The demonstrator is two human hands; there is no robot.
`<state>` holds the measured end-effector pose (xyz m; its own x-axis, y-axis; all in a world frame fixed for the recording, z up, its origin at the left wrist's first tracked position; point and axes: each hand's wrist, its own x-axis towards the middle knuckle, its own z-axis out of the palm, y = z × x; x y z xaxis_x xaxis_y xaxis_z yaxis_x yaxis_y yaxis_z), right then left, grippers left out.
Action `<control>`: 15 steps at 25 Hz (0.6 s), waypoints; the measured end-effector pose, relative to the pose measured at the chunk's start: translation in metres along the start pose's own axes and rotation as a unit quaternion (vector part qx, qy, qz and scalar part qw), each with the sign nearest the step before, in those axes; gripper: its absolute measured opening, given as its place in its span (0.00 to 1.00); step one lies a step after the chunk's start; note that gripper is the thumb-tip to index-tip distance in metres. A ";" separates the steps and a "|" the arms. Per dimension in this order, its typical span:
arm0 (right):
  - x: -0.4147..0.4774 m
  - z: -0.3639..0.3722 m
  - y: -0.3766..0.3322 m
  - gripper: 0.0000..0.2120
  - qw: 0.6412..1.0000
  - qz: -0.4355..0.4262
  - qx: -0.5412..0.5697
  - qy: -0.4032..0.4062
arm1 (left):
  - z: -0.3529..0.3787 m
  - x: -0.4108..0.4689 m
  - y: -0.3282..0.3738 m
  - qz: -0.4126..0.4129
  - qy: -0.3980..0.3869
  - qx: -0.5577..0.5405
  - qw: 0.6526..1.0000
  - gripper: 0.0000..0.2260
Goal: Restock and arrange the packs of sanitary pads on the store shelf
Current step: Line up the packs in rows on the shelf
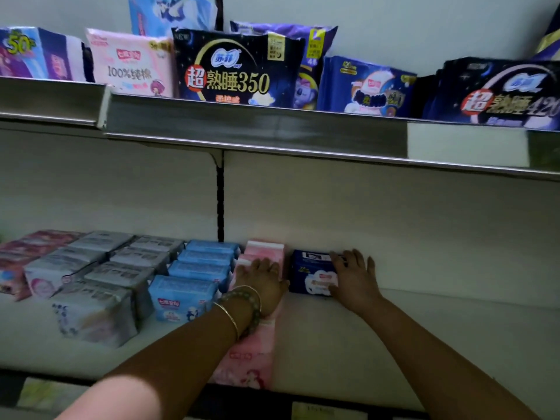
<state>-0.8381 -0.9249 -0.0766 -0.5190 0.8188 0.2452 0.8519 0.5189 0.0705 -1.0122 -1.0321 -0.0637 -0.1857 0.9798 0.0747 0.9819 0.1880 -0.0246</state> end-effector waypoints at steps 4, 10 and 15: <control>-0.047 -0.025 0.016 0.32 0.996 -0.017 0.077 0.042 | -0.004 -0.003 -0.004 -0.007 0.035 -0.035 0.999 0.24; -0.120 -0.021 0.044 0.27 0.967 -0.049 0.236 0.082 | -0.028 -0.037 0.030 0.069 0.279 -0.089 0.954 0.22; -0.169 0.003 0.026 0.21 0.915 -0.029 0.387 0.113 | 0.006 -0.112 0.093 0.136 0.263 -0.106 0.949 0.17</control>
<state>-0.7280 -1.0491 -0.1193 -0.4602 0.7583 0.4618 0.4730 0.6496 -0.5952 -0.9000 -1.1240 -0.0805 0.0666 0.8098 0.5829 0.9867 -0.1405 0.0823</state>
